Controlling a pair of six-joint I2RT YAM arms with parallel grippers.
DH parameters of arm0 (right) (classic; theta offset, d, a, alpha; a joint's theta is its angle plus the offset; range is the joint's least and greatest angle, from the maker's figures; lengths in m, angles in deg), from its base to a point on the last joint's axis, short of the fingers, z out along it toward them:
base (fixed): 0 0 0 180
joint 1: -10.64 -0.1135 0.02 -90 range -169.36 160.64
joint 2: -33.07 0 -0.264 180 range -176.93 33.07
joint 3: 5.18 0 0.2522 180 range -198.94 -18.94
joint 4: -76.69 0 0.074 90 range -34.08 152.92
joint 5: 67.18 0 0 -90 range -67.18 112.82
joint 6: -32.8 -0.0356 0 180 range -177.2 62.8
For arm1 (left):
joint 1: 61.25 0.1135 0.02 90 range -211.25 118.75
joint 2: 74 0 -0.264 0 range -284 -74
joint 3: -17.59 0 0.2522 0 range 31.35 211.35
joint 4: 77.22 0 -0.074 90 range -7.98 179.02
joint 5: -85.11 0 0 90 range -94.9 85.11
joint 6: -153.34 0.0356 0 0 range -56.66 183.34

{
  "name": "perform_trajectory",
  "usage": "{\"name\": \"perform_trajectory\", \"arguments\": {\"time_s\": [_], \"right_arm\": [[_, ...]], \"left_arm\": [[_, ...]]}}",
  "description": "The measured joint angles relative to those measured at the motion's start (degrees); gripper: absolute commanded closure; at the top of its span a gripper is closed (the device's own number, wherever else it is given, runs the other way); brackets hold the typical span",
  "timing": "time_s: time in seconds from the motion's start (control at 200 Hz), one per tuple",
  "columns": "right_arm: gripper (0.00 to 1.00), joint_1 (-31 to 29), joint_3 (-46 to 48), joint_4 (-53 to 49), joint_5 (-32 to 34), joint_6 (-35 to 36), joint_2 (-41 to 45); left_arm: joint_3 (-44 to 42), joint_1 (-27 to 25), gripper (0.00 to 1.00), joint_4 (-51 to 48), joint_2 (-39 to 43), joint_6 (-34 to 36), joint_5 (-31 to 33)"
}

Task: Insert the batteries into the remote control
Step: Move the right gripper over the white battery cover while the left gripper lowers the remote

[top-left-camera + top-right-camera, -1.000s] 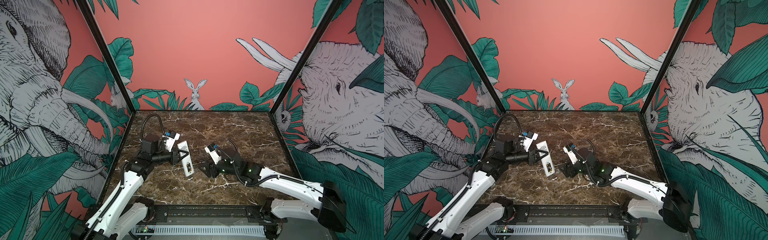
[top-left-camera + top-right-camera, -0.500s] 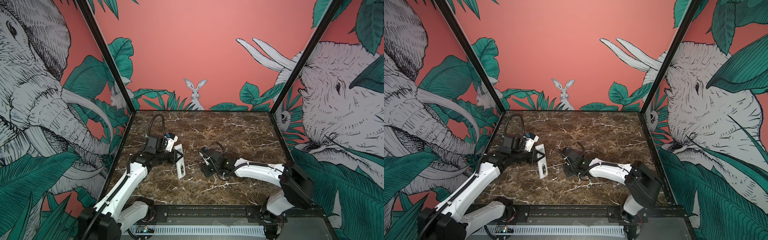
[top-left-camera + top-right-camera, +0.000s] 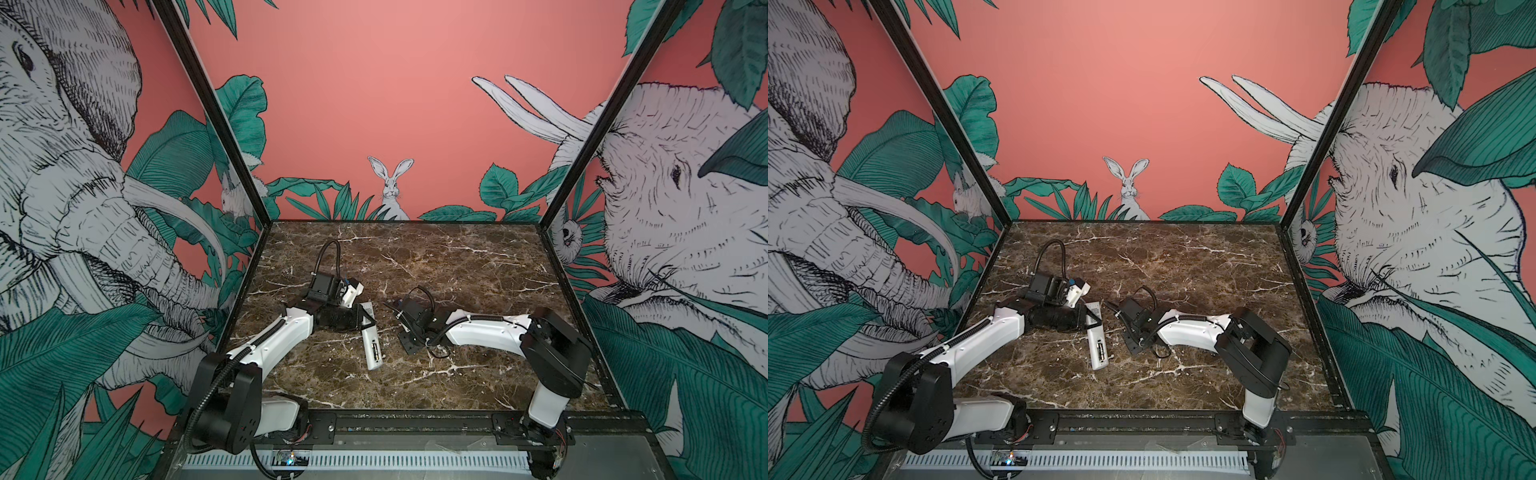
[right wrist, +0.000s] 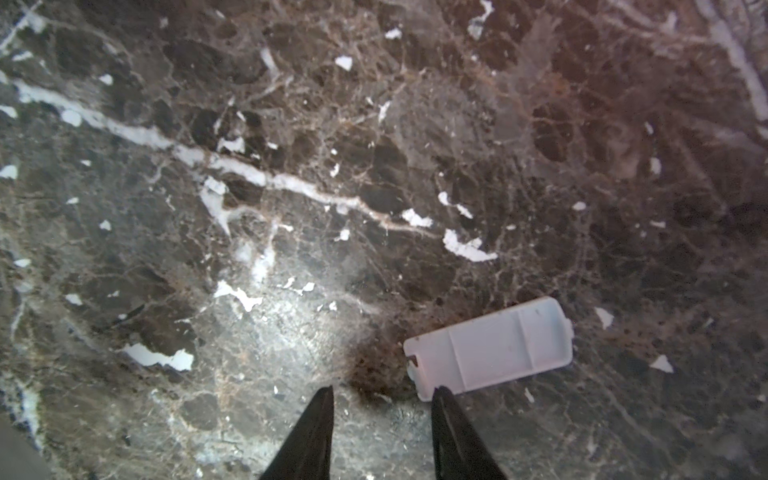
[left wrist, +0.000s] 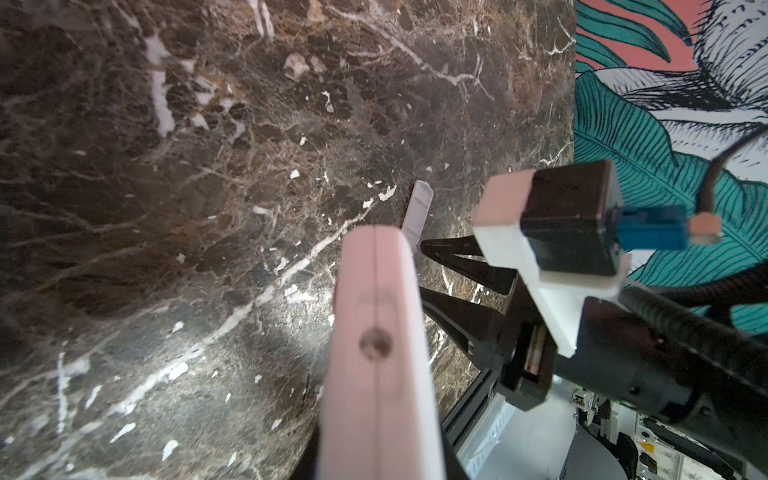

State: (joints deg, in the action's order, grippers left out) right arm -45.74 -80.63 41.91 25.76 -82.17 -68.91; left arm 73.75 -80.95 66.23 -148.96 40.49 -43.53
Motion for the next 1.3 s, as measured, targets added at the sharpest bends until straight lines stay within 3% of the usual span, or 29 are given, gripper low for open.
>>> {"name": "perform_trajectory", "arguments": {"time_s": [0.55, 0.855, 1.3], "right_arm": [[0.84, 0.68, -2.36, -1.11, 0.13, 0.37, -3.17], [0.93, 0.72, -2.36, -1.20, 0.11, 0.37, -3.19], [0.98, 0.72, -0.04, -0.37, -0.66, 0.96, -0.31]], "left_arm": [[-3.56, 1.40, 1.00, 5.57, -4.81, -3.56, -1.46], [-5.07, 5.68, 0.79, 5.60, -7.26, -4.61, -3.02], [-7.28, 6.43, 0.44, 7.56, -8.20, -5.35, -2.78]]}}
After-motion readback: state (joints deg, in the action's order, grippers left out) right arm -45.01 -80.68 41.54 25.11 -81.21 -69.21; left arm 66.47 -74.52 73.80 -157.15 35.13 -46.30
